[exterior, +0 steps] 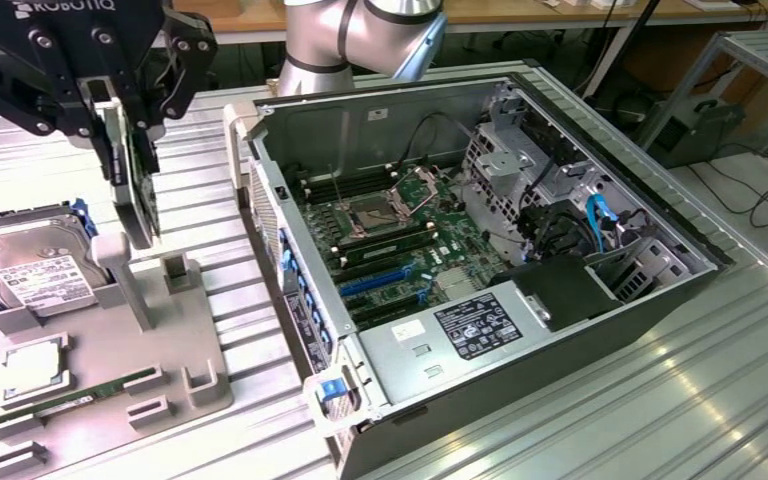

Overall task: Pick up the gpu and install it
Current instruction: 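Pick up the gpu and move the gpu toward the slot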

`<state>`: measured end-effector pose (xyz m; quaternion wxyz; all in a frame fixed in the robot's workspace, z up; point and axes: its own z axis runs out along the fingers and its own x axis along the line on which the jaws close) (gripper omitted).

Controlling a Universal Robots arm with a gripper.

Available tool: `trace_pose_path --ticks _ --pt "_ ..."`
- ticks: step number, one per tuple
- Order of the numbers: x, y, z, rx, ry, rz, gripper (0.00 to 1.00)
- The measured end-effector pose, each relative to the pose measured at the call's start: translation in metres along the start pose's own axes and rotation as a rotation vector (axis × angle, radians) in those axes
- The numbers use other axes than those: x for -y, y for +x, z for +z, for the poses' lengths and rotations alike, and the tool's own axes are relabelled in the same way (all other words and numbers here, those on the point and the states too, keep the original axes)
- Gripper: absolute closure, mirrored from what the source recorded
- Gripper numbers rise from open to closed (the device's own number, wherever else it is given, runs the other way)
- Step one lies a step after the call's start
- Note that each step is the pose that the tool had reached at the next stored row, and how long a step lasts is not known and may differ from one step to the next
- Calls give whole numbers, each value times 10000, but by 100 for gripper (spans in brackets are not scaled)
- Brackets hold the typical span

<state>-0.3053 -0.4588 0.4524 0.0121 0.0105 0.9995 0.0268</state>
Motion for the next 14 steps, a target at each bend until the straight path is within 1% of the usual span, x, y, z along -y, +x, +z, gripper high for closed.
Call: trace_pose_path --ticks 1,2,9,14 --pt "1 0 -10 2 28 -1 73" --pt "0 0 -23 2 36 -2 73" --pt "-9 -3 -182 2 36 -1 73" --pt "-10 -3 -187 2 33 0 73"
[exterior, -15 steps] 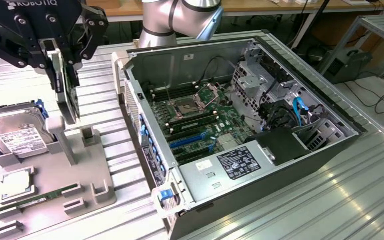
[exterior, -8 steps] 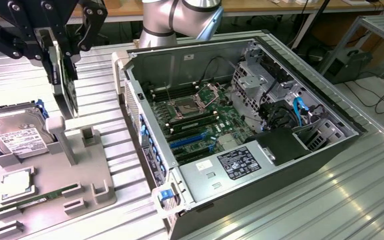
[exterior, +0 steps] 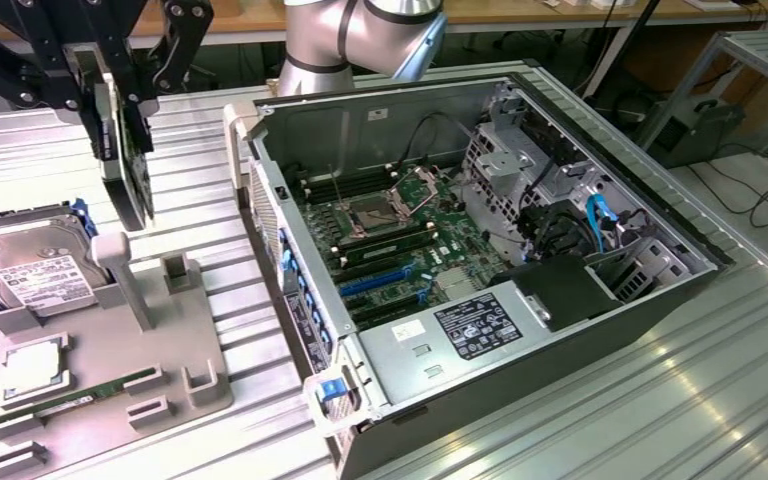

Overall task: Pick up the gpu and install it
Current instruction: 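Pick up the gpu and move the gpu toward the slot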

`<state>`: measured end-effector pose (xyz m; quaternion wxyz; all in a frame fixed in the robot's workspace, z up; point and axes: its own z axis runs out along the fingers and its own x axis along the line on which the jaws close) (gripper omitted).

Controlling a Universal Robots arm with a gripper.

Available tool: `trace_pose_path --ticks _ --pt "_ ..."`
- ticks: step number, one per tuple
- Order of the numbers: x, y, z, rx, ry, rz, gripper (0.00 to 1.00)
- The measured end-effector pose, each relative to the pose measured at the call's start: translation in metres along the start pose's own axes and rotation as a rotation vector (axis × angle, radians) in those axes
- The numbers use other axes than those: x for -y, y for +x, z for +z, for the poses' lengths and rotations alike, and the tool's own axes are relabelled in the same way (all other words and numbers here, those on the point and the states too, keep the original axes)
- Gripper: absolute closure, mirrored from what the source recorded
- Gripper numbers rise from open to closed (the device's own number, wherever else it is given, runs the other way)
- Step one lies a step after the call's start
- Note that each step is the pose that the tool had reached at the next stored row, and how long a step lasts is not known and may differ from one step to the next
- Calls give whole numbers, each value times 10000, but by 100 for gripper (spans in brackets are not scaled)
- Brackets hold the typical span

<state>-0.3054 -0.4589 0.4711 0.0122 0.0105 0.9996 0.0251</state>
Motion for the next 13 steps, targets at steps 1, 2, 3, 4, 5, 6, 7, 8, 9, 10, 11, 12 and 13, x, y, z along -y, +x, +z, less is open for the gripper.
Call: trace_pose_path --ticks 1,2,3,4,5,6,7,8,9,10,11,12,13 --pt "0 0 0 0 0 0 73" --pt "0 0 0 0 0 1 73" --pt "0 -5 0 -1 0 -1 73" --pt "0 -10 -1 -1 1 -1 73" --pt "0 -13 0 0 0 0 73" --pt "0 -16 1 0 0 1 73" --pt "0 -19 1 0 0 0 73" --pt "0 -23 0 0 0 0 73" --pt "-1 -29 0 0 0 0 73" --pt "-1 -34 0 -1 1 -1 73" --pt "-1 -36 1 -1 0 1 73" --pt "-1 -40 1 0 0 0 73" --pt "-1 -47 1 0 0 0 73"
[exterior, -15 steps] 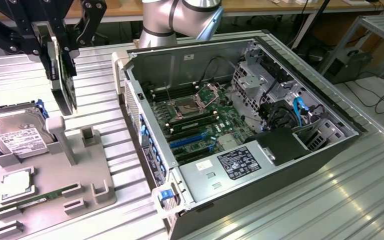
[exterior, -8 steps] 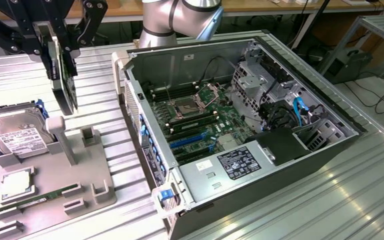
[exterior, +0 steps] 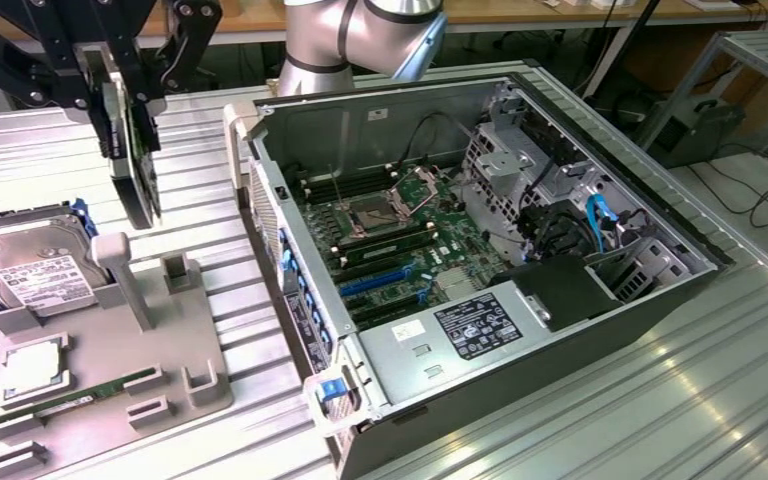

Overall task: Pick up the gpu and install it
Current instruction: 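Pick up the gpu and move the gpu toward the slot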

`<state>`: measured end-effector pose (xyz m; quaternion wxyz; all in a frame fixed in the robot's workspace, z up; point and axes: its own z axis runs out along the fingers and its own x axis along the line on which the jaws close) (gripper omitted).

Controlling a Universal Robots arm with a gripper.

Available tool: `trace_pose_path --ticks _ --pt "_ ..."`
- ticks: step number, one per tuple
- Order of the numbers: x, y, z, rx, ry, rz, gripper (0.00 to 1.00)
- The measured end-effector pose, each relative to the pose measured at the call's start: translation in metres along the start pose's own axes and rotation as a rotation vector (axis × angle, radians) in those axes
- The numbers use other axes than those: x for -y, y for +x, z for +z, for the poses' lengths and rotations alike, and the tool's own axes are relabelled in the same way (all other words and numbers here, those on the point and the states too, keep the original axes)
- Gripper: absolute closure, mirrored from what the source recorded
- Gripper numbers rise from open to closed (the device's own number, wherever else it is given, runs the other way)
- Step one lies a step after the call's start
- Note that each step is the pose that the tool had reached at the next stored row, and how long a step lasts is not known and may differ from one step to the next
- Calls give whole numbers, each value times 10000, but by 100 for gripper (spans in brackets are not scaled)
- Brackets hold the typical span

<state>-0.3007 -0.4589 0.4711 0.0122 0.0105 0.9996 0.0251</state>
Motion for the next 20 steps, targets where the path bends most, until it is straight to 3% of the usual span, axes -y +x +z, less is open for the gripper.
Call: trace_pose_path --ticks 20 --pt "-3 -176 5 0 -1 0 73"
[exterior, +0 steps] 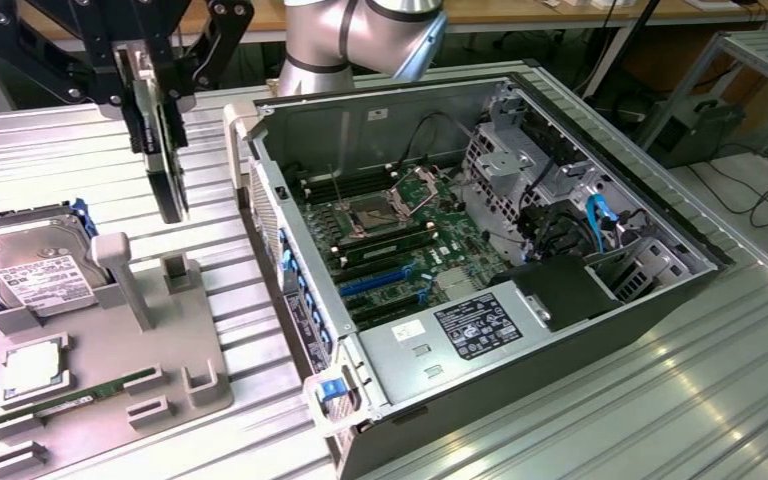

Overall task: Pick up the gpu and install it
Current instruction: 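Pick up the gpu and move the gpu toward the slot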

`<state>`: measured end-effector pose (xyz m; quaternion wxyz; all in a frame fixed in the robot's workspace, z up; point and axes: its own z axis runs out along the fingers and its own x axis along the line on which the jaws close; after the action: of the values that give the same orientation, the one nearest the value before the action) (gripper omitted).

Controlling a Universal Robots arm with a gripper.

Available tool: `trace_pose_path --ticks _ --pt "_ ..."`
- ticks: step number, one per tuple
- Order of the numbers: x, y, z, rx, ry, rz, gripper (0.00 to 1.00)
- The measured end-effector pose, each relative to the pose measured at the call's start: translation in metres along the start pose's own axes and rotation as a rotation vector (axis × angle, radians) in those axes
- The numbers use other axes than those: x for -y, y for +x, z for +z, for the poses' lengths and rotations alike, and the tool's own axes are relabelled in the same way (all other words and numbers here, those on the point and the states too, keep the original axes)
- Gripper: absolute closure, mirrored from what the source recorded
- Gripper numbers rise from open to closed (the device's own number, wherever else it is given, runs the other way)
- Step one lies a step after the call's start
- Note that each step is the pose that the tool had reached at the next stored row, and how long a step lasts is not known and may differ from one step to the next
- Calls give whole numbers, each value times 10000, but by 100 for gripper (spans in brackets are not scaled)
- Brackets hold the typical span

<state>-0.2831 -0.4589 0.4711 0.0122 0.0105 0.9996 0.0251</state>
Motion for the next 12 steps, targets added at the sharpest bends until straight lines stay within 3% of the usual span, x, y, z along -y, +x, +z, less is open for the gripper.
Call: trace_pose_path --ticks 12 --pt "-3 -157 3 0 1 0 73"
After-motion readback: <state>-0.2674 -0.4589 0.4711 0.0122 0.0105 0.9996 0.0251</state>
